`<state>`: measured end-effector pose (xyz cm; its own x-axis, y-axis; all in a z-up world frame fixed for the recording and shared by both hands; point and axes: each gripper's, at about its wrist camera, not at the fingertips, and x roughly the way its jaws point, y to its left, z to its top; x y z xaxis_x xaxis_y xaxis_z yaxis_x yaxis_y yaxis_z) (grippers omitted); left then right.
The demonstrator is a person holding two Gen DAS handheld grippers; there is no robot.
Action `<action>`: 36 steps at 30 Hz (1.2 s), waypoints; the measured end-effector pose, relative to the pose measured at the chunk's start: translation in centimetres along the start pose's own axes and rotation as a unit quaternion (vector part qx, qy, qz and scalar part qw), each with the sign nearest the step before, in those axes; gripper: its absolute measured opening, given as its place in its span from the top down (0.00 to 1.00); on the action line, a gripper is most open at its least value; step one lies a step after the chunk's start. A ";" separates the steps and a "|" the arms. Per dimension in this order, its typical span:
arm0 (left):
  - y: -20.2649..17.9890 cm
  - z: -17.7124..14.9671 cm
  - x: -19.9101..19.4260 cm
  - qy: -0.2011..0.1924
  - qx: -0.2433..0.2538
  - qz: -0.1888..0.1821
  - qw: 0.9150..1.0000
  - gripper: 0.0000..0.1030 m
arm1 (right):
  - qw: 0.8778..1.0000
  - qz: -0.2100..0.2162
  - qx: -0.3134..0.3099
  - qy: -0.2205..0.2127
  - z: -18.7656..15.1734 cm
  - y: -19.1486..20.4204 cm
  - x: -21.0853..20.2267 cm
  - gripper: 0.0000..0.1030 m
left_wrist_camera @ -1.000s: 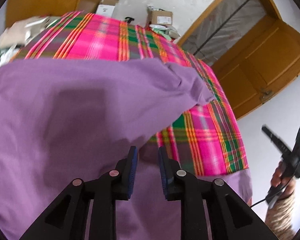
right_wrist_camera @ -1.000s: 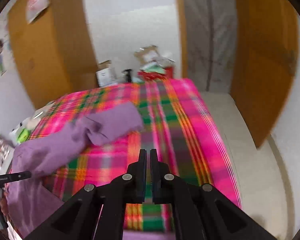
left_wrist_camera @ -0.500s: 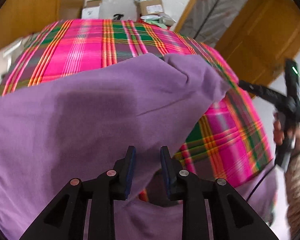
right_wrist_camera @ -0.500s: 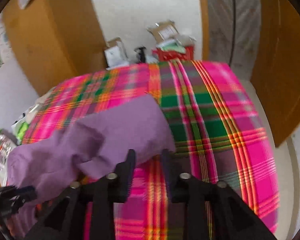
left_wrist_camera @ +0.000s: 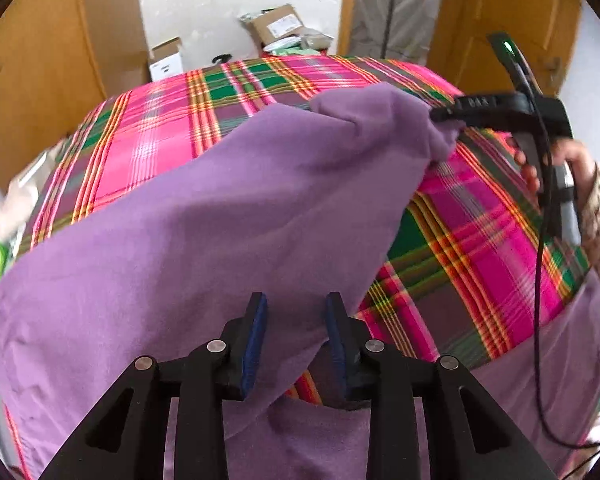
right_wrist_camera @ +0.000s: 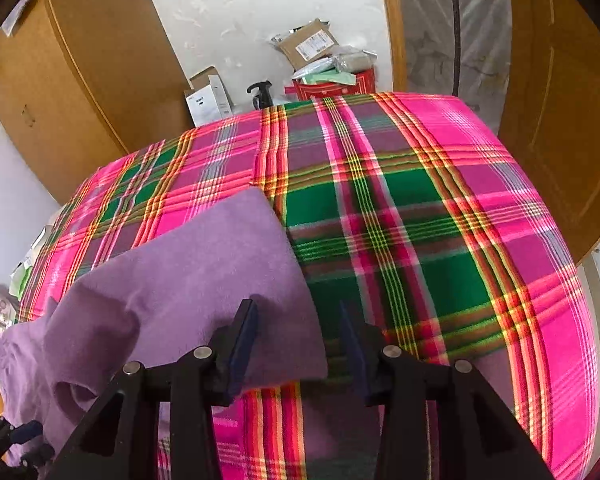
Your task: Fold clothes
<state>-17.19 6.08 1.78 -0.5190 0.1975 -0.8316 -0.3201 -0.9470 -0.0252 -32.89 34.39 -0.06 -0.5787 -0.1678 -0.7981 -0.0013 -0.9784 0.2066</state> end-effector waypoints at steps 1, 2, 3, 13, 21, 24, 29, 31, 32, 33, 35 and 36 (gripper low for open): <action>-0.2 0.0 0.1 0.000 0.003 0.000 1.000 0.70 | 1.000 0.002 0.000 -0.001 0.0 0.0 0.0 0.58; -0.4 0.1 0.2 0.000 0.005 -0.001 1.000 0.70 | 1.000 0.003 0.000 -0.002 0.0 0.1 0.1 0.58; -0.6 0.1 0.4 0.001 0.007 -0.001 1.000 0.70 | 1.000 0.005 0.001 -0.002 0.0 0.1 0.1 0.58; -2.5 -0.3 0.9 0.009 0.039 0.032 0.999 0.68 | 1.000 0.018 -0.012 -0.012 -0.7 0.9 -0.2 0.91; -1.9 -0.1 1.3 -0.003 0.031 0.033 0.999 0.68 | 0.997 0.022 0.007 -0.072 -1.2 0.3 -4.2 0.93; -1.6 -0.1 1.4 -0.010 0.031 0.035 0.999 0.84 | 0.995 0.010 0.005 -0.099 -1.3 0.0 -6.4 0.93; 0.7 0.0 0.3 -0.015 -0.016 -0.026 0.999 0.91 | 0.991 -0.018 0.004 -0.131 -1.6 -0.8 -9.5 0.93; 0.9 -0.1 -0.7 -0.020 -0.018 -0.047 0.999 0.91 | 0.990 -0.027 0.004 -0.139 -1.7 -1.2 -10.4 0.93; 1.0 -0.2 -1.2 -0.023 -0.020 -0.058 0.998 0.91 | 0.989 -0.029 0.004 -0.142 -1.9 -1.4 -11.0 0.93; 1.1 -0.3 -1.7 -0.025 -0.021 -0.067 0.997 0.91 | 0.989 -0.031 0.004 -0.145 -2.0 -1.6 -11.5 0.93; 1.2 -0.6 -2.6 -0.028 -0.024 -0.084 0.996 0.91 | 0.988 -0.033 0.003 -0.152 -2.4 -1.7 -12.5 0.93; 1.3 -0.8 -3.0 -0.027 -0.024 -0.093 0.995 0.91 | 0.987 -0.039 -0.002 -0.155 -2.7 -1.7 -13.0 0.93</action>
<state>-15.42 4.09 3.84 -0.4970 0.3828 -0.7788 -0.3772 -0.9035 -0.2034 -23.16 37.92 8.40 -0.7990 -0.0477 -0.5994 -0.0532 -0.9873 0.1495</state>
